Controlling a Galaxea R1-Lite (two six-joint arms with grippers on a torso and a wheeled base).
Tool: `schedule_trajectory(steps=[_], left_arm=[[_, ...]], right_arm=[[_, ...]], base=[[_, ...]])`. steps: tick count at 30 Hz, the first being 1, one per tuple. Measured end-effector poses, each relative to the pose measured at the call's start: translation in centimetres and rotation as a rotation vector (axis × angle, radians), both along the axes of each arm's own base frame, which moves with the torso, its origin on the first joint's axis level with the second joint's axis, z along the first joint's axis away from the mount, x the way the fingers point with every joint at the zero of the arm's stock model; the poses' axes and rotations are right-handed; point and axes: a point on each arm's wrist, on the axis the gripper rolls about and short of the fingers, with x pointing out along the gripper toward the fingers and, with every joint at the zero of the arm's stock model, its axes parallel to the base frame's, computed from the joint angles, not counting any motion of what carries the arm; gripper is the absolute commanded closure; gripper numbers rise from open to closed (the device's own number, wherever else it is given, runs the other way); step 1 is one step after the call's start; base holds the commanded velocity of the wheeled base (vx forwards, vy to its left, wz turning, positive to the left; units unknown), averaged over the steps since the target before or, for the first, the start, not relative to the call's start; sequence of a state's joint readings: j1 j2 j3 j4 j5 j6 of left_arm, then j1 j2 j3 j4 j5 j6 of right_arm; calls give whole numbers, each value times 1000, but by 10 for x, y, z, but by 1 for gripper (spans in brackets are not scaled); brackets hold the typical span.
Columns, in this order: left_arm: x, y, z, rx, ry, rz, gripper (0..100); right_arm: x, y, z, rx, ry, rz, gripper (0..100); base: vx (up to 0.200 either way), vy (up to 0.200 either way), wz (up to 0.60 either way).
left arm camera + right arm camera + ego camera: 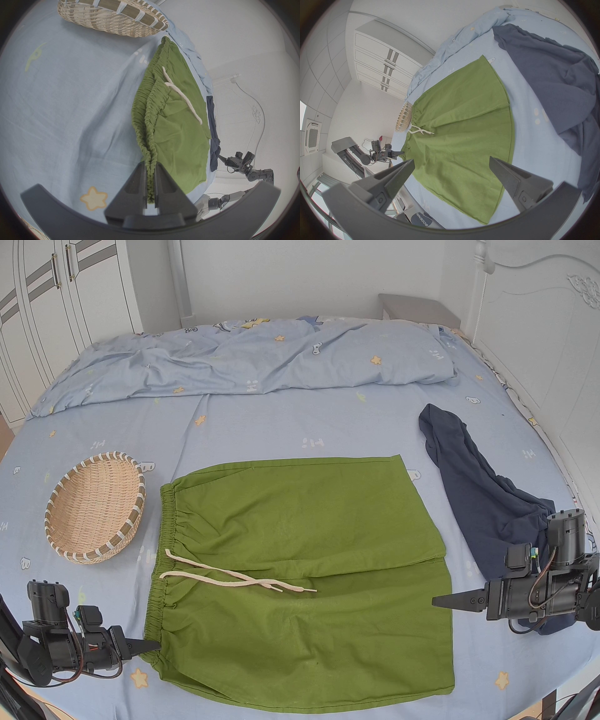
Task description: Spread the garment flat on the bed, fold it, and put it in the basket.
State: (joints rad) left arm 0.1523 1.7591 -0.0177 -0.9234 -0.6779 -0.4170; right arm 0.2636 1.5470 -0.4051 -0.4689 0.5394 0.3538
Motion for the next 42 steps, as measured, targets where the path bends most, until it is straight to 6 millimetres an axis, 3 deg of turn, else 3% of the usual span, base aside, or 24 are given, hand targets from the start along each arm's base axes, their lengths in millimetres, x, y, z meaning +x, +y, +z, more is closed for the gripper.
schedule_trajectory(steps=[7, 20, 30, 42], left_arm=[[0, 1, 0, 0, 1, 4, 100], [0, 1, -1, 0, 4, 4, 100], [1, 0, -2, -1, 8, 1, 100], [4, 0, -6, 0, 14, -4, 100]], right_arm=[[0, 0, -21, -7, 23, 5, 0], [-45, -15, -66, -45, 127, 8, 0], [-49, -14, -88, -67, 288, 36, 0], [-50, -4, -99, -37, 364, 134, 0]], base=[[0, 0, 0], [0, 0, 0], [0, 0, 0], [0, 0, 0]])
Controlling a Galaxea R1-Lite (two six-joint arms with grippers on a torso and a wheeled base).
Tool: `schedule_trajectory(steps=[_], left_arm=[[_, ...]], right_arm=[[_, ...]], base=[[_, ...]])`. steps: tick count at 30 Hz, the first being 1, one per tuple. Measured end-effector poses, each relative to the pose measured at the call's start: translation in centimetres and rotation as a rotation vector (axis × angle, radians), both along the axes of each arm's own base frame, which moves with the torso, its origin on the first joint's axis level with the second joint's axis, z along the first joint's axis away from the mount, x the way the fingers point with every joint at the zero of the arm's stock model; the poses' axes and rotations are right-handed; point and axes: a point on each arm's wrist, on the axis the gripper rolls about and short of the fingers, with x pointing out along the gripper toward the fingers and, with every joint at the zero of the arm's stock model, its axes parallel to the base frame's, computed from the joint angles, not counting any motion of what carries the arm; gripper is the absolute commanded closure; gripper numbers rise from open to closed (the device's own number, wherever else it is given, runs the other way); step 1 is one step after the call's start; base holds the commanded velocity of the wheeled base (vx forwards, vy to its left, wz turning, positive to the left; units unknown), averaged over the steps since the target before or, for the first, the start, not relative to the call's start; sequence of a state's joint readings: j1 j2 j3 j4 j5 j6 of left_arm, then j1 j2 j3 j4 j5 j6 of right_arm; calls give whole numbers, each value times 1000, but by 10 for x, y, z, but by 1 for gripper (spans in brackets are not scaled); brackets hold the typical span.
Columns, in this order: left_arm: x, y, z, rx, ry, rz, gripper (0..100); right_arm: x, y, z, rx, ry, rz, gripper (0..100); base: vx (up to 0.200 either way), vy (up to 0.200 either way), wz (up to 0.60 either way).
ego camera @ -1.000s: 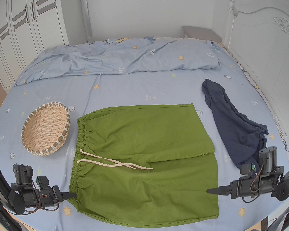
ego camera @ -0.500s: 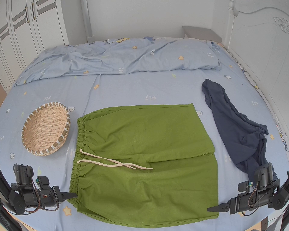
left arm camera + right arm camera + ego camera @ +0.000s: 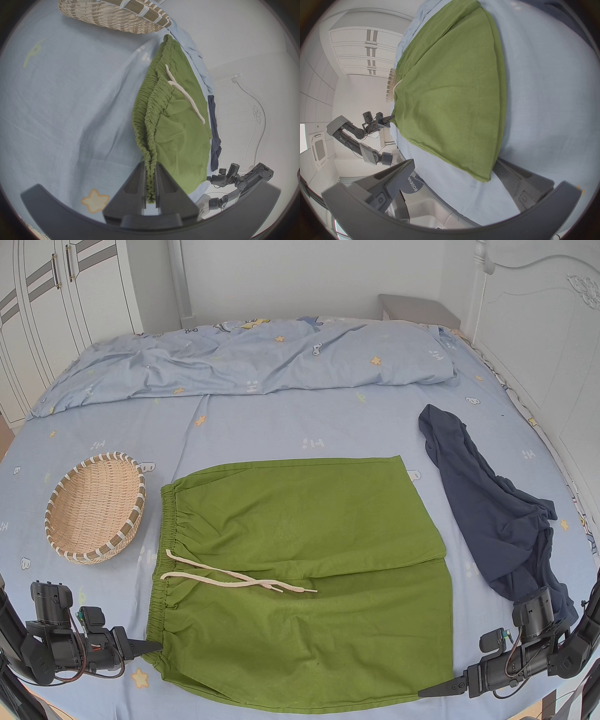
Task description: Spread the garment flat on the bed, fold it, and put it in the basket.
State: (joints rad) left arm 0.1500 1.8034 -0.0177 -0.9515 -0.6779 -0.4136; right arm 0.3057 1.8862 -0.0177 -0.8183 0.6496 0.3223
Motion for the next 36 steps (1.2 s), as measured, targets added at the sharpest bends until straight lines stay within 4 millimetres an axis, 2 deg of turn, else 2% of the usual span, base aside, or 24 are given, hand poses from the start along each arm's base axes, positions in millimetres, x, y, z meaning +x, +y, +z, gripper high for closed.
schedule_trajectory(steps=[7, 8, 29, 36], left_arm=[[0, 0, -1, -1, 4, 1, 100], [0, 0, -1, -1, 5, 1, 100], [1, 1, -1, -6, 2, 8, 100], [1, -3, 5, -77, 39, 60, 100]], right_arm=[[1, -1, -1, 29, 13, 1, 0], [2, -2, -1, 30, 12, -4, 100], [5, -13, -2, 27, 19, -74, 100], [7, -13, 10, 54, -54, -90, 100]], base=[[0, 0, 0], [0, 0, 0], [0, 0, 0], [0, 0, 0]])
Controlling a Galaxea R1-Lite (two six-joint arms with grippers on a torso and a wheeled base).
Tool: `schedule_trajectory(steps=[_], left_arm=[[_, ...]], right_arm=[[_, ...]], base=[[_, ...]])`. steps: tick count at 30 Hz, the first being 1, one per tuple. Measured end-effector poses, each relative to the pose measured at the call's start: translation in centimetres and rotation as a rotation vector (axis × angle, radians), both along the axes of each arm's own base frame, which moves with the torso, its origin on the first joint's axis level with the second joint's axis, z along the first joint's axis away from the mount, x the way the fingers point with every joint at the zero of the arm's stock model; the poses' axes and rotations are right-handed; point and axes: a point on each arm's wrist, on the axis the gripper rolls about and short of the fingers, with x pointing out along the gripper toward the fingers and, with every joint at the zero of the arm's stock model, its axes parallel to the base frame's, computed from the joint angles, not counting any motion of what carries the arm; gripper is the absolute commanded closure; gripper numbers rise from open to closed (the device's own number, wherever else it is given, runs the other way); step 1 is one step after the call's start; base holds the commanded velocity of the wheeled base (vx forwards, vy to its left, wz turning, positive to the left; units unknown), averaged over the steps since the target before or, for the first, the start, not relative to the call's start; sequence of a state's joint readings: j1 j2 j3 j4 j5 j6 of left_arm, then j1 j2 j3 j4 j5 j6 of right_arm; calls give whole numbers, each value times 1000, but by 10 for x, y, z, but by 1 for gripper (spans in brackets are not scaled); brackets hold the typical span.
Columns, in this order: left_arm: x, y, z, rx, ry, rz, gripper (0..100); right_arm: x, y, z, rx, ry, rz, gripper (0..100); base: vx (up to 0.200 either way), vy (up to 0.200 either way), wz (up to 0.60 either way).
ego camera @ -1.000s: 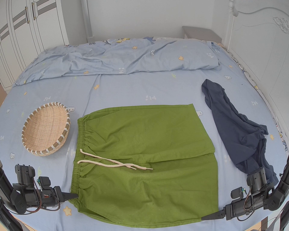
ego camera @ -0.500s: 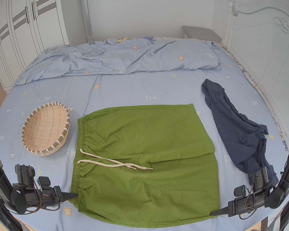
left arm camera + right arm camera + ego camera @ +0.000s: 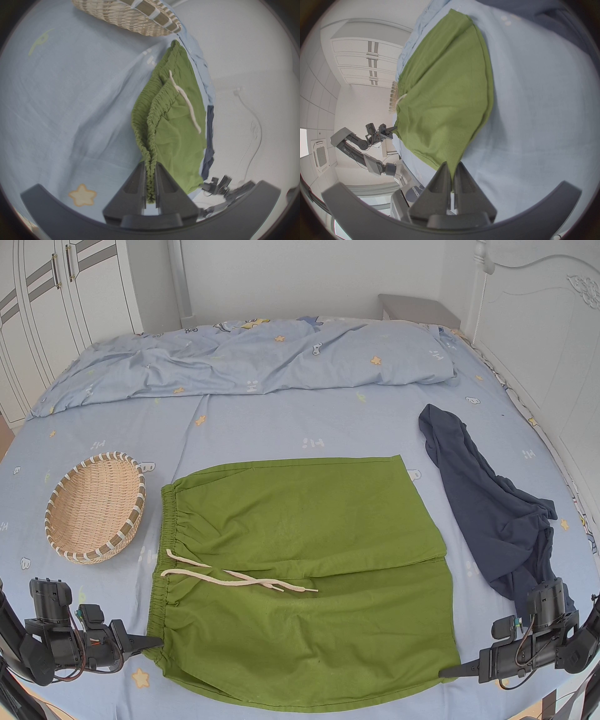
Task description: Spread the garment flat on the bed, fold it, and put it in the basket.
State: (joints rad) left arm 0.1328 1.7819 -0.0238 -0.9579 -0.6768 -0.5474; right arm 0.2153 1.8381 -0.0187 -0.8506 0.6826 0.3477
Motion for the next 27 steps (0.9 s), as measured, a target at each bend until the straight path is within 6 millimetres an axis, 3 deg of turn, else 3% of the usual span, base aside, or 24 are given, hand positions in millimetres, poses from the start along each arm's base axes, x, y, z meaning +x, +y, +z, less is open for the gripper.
schedule_trajectory(steps=[5, 13, 21, 27], left_arm=[[13, -5, 18, -107, 7, 68, 100], [34, -10, 49, -127, 5, 59, 100], [70, -9, 106, -121, -65, 56, 100], [95, -8, 135, -117, -137, 55, 100]], right_arm=[[11, 2, 22, 44, -109, -31, 100], [36, 7, 59, 82, -237, -44, 100], [80, 14, 118, 112, -373, -54, 100], [109, 15, 159, 127, -465, -71, 100]], base=[[0, 0, 0], [0, 0, 0], [0, 0, 0], [0, 0, 0]])
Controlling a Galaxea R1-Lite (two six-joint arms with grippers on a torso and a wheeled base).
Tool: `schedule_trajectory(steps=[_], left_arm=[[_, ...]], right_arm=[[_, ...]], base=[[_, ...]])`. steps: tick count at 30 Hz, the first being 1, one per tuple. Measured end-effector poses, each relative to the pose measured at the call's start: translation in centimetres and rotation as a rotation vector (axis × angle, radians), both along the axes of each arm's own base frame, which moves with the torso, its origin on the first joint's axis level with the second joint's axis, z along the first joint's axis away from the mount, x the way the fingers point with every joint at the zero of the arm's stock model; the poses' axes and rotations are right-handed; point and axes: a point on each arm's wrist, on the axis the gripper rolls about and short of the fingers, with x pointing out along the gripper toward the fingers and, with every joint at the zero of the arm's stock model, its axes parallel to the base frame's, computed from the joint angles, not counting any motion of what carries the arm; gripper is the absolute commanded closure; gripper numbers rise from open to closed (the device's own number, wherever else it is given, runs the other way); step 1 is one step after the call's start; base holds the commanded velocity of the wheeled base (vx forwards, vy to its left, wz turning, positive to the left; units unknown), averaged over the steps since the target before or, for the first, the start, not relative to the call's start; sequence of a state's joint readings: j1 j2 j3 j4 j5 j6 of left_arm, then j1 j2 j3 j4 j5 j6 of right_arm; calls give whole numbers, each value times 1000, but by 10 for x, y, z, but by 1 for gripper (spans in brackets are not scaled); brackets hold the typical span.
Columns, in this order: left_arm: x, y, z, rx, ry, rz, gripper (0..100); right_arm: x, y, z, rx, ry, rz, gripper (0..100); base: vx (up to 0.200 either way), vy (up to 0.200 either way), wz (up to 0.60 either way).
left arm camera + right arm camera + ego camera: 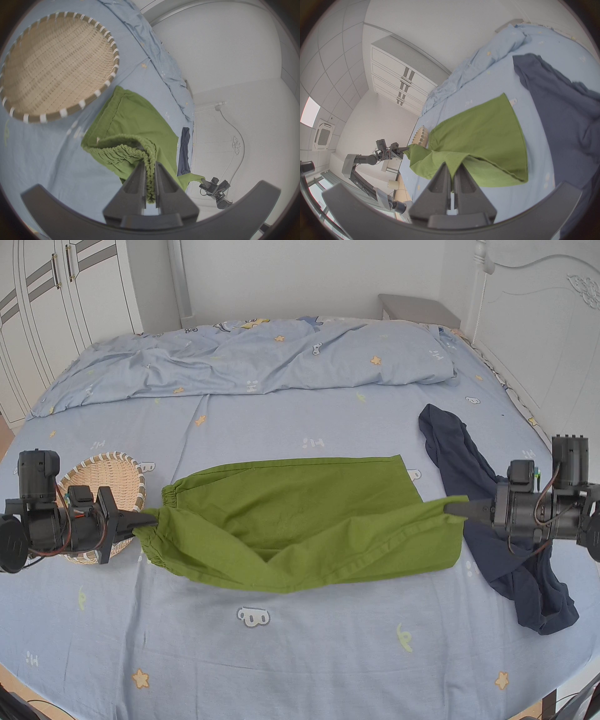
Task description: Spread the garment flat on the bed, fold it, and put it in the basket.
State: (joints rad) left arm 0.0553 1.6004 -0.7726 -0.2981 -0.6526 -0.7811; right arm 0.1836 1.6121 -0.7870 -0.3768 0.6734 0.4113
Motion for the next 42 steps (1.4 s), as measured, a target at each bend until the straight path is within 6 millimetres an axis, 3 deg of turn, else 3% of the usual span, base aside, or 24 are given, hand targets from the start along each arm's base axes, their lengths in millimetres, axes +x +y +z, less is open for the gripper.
schedule_trajectory(steps=[7, 23, 42], left_arm=[[31, 3, 11, 5, -15, 5, 100], [85, 15, 25, 14, 9, 23, 100], [102, 23, 7, 45, 39, 28, 100]], right_arm=[[37, -2, 20, 7, -44, -28, 100], [106, -13, 32, -24, -92, -69, 100], [157, 4, 42, -23, -108, -41, 100]], base=[[0, 0, 0], [0, 0, 0], [0, 0, 0]])
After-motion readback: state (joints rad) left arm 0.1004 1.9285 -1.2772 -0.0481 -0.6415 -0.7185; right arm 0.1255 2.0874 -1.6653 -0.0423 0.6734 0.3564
